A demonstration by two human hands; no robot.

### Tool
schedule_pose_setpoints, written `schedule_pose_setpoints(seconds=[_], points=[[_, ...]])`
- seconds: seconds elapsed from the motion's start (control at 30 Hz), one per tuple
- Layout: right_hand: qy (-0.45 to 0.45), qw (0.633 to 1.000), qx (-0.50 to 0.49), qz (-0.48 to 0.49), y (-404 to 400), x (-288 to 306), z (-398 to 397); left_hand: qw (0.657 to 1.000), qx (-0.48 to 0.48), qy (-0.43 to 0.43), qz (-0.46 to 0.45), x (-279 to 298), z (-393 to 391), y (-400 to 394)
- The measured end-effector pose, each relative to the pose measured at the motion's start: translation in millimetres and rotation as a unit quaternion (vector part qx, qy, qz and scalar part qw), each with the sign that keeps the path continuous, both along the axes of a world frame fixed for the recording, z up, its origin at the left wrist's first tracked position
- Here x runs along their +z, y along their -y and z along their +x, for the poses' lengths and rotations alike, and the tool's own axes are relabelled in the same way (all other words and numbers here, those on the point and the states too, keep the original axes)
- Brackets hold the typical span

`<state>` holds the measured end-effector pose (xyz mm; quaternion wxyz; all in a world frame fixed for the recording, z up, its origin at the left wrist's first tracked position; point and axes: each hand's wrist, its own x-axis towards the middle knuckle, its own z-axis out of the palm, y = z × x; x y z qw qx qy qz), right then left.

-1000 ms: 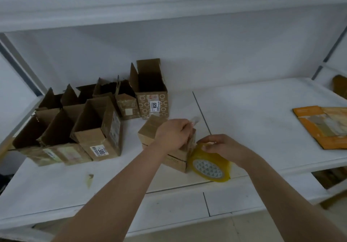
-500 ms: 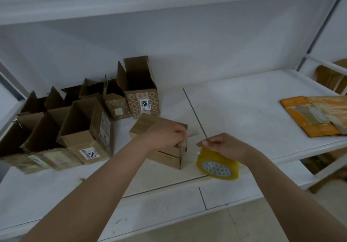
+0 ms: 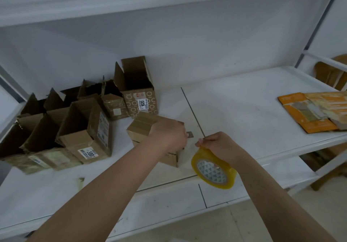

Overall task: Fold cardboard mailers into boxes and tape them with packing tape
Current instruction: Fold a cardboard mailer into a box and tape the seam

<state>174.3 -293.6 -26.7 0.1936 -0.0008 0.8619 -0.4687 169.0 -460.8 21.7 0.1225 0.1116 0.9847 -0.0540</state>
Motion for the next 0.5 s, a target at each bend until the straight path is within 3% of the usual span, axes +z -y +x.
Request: schedule_pose_setpoints(seconds=[0.1, 0.2, 0.3, 0.33, 0.43, 0.5], points=[[0.031, 0.997, -0.037, -0.054, -1.3, -1.9, 4.0, 0.998, -0.017, -0.031, 0.058, -2.8, 6.0, 7.9], [0.044, 0.995, -0.05, -0.072, -0.8, -4.1, 5.8, 0.981, 0.022, -0.041, 0.186, -4.4, 7.1, 21.0], [0.065, 0.993, -0.052, -0.079, 3.3, -5.9, 7.8, 0.91, 0.19, -0.087, 0.358, -14.3, 4.8, 29.2], [0.075, 0.992, -0.054, -0.081, 5.1, -6.7, 8.5, 0.901, 0.217, -0.106, 0.362, -17.2, 4.5, 27.1], [0.104, 0.99, -0.057, -0.073, 8.8, -10.0, 10.6, 0.928, 0.21, -0.167, 0.259, -23.9, 5.9, 13.4], [0.114, 0.989, -0.056, -0.076, 9.0, -11.9, 11.8, 0.932, 0.204, -0.179, 0.242, -25.6, 6.7, 6.6]])
